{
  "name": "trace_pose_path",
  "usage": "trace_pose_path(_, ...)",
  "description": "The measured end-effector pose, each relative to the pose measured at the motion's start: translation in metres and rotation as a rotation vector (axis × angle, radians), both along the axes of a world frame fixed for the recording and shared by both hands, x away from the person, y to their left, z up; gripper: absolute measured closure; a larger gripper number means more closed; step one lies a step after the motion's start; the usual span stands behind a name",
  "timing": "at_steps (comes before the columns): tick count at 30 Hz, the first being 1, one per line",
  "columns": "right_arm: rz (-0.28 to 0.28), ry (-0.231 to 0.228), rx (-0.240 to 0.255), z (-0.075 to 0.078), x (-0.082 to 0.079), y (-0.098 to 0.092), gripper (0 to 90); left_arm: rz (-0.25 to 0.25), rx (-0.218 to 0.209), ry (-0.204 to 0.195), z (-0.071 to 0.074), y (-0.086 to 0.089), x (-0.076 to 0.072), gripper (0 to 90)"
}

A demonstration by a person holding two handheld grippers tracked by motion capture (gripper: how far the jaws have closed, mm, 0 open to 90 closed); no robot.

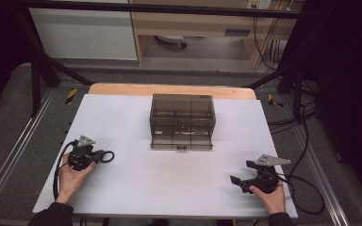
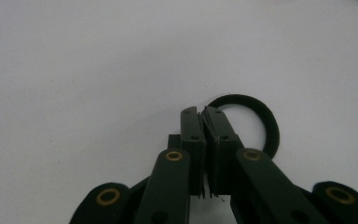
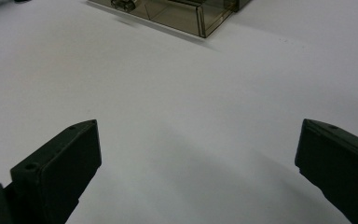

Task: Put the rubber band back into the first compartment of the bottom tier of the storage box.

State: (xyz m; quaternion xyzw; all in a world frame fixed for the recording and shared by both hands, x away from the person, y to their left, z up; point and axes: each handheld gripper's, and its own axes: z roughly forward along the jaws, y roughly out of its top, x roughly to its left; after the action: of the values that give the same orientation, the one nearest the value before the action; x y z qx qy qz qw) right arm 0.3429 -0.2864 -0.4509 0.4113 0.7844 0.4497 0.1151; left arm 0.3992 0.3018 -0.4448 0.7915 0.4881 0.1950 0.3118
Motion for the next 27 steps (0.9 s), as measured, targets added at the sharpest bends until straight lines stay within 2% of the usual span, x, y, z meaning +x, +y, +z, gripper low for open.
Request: trace_pose_path(27, 0.004, 0.001, 0.001, 0.0, 0.0, 0.0, 0.9, -0.016, -0.047, -0.044, 0.014, 0.0, -0.009, 86.4)
